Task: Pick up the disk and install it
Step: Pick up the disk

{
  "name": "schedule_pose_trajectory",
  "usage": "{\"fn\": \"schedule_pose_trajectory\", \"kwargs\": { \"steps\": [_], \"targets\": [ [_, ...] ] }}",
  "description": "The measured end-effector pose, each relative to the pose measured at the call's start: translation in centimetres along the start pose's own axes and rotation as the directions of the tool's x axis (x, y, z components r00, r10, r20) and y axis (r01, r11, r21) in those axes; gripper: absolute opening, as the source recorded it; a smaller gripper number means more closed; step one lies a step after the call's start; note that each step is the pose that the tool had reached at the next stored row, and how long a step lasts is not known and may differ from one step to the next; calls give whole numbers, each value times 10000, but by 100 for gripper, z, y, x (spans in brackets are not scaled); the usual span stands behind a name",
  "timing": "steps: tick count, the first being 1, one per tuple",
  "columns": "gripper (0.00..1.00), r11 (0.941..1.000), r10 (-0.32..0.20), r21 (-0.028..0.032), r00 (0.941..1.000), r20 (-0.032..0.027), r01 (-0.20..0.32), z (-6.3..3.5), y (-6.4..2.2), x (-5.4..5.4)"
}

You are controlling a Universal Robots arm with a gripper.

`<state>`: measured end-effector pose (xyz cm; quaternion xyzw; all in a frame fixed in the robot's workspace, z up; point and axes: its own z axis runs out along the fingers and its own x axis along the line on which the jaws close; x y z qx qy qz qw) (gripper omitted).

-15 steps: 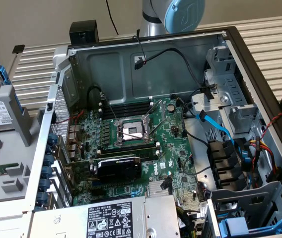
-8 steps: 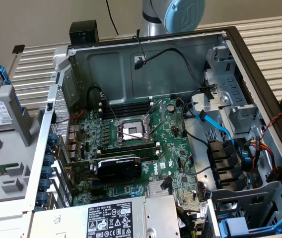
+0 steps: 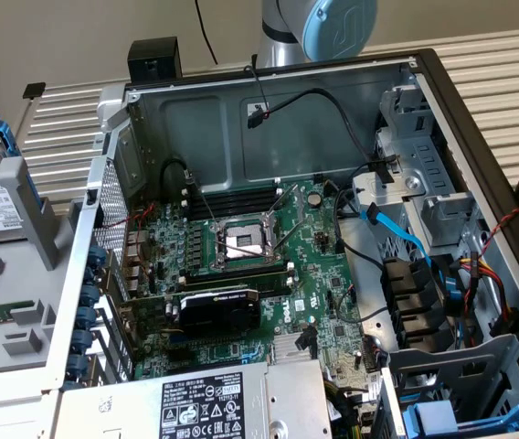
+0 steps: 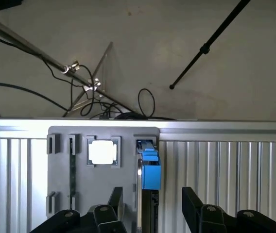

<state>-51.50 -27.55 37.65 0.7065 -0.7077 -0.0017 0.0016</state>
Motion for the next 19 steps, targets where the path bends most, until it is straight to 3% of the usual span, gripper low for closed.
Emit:
{"fn": "schedule_pose_trajectory", "kwargs": {
  "steps": [2, 5, 19],
  "targets": [
    [60, 10000, 2, 0, 10000, -55, -2, 22, 0, -12],
    [60, 10000, 2, -1, 9997, -226, -2, 50, 0, -44],
    [60, 10000, 5, 37, 9997, -234, -4, 283, 4, -47]
  ]
}}
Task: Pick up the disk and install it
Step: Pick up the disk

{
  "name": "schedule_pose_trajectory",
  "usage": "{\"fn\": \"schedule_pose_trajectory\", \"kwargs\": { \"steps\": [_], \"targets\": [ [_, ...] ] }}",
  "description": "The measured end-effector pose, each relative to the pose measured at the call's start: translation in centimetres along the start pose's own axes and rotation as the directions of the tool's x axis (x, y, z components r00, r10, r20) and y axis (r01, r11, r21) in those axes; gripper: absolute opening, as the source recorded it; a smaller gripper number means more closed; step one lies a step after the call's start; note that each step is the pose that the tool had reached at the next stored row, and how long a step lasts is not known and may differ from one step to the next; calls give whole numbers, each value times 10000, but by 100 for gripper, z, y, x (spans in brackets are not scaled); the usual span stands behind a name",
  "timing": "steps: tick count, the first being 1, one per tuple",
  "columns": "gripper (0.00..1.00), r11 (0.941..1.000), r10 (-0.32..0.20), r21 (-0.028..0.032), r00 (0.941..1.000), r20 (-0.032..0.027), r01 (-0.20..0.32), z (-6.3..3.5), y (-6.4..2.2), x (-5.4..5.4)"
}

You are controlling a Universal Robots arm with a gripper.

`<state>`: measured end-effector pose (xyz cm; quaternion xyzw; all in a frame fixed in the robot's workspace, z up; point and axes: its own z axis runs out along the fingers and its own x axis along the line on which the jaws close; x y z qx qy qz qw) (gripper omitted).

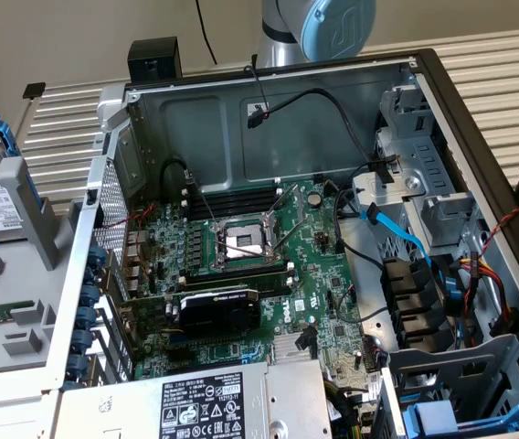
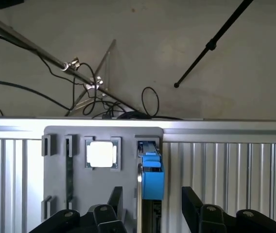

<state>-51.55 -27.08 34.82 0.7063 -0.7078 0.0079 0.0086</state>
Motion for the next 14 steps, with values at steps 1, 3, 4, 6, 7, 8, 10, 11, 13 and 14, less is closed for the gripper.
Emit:
{"fn": "schedule_pose_trajectory", "kwargs": {
  "steps": [1, 3, 4, 6, 7, 8, 10, 11, 13, 14],
  "targets": [
    [60, 10000, 0, 0, 10000, 0, 0, 18, 0, 0],
    [60, 10000, -1, 1, 10000, 0, 1, 55, -1, 2],
    [60, 10000, 0, 1, 10000, 1, 0, 74, 0, 2],
    [60, 10000, -2, 0, 10000, 1, 2, 109, -1, 3],
    [60, 10000, -1, 1, 10000, 2, 1, 127, 0, 4],
    [60, 10000, -1, 0, 10000, 6, 1, 147, -1, 4],
    [60, 10000, -2, 1, 10000, 10, 2, 183, -1, 6],
    [60, 10000, -1, 0, 10000, 12, 1, 201, -1, 7],
    [60, 10000, -3, 1, 10000, 16, 3, 237, -1, 13],
    [60, 10000, -2, 0, 10000, 20, 2, 255, -1, 16]
  ]
}}
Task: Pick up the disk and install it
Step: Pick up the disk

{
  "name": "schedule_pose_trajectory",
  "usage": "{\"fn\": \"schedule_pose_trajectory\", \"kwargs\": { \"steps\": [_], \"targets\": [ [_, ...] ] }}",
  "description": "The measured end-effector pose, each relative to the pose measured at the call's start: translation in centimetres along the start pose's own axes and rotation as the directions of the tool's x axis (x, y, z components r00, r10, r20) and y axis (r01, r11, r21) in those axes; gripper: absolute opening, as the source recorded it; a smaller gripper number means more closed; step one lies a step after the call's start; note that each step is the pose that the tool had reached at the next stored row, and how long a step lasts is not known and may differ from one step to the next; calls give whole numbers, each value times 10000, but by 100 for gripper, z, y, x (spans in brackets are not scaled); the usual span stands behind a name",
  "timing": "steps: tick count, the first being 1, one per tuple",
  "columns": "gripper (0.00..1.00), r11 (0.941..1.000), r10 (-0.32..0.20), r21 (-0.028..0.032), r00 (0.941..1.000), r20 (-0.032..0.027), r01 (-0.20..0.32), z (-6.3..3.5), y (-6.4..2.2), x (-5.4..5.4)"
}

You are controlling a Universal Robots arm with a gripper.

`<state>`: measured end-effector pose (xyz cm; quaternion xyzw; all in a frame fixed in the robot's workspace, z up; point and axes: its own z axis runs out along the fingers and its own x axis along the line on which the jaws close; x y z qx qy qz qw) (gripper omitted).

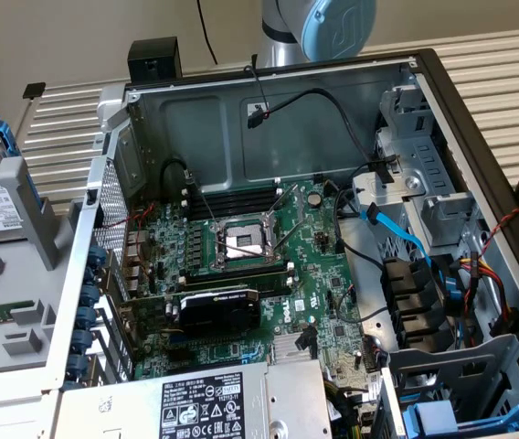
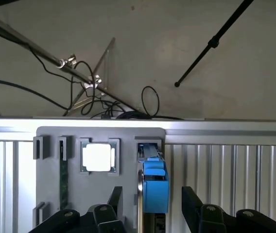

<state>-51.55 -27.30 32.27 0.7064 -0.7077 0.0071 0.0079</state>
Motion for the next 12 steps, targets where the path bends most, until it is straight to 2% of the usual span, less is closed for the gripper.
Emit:
{"fn": "schedule_pose_trajectory", "kwargs": {
  "steps": [6, 9, 12],
  "targets": [
    [60, 10000, 1, 1, 10000, 43, -1, 111, 0, 10],
    [60, 10000, 0, -7, 9999, 116, 0, 156, -1, 12],
    [60, 10000, 0, -15, 9998, 213, 0, 199, -3, 13]
  ]
}}
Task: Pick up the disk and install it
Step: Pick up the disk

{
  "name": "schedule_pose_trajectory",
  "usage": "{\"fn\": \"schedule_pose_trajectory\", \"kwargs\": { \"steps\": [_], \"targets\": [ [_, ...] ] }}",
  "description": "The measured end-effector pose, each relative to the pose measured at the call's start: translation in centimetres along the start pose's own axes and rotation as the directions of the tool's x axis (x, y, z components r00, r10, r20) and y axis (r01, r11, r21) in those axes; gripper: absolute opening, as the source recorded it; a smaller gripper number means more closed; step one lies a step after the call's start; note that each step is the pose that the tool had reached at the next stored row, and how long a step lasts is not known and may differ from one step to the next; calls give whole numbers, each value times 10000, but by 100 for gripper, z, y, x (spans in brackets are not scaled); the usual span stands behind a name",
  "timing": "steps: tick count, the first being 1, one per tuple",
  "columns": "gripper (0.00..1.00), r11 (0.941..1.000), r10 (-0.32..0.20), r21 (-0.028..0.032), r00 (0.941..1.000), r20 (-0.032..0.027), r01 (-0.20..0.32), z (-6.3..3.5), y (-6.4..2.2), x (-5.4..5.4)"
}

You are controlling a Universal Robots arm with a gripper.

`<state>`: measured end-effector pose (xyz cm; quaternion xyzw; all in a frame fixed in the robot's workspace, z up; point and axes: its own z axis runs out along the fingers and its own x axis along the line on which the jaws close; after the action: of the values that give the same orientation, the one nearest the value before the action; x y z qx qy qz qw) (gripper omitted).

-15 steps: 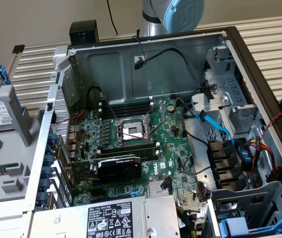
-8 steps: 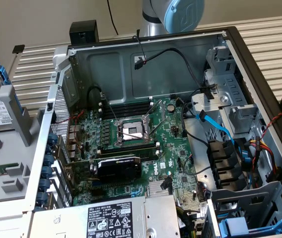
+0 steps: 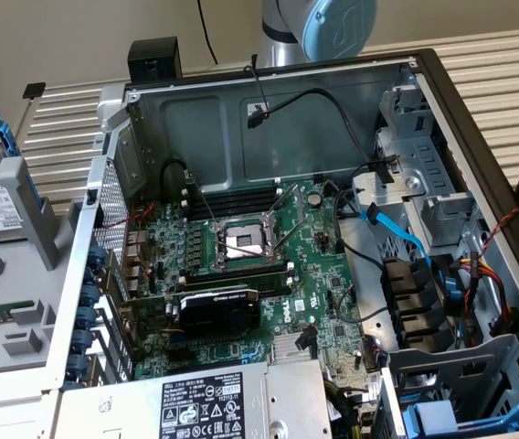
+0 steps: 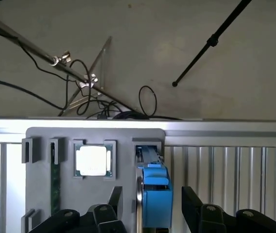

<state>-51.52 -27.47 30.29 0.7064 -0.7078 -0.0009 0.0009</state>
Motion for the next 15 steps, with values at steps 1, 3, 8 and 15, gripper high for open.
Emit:
{"fn": "schedule_pose_trajectory", "kwargs": {
  "steps": [1, 3, 8, 15],
  "targets": [
    [60, 10000, 0, -2, 10000, 20, 0, 18, -1, 2],
    [60, 10000, 0, -7, 10000, 44, 0, 53, -2, 5],
    [60, 10000, -1, -64, 9999, 102, 1, 128, -23, 14],
    [60, 9995, 3, -309, 9999, 112, 0, 179, -34, 15]
  ]
}}
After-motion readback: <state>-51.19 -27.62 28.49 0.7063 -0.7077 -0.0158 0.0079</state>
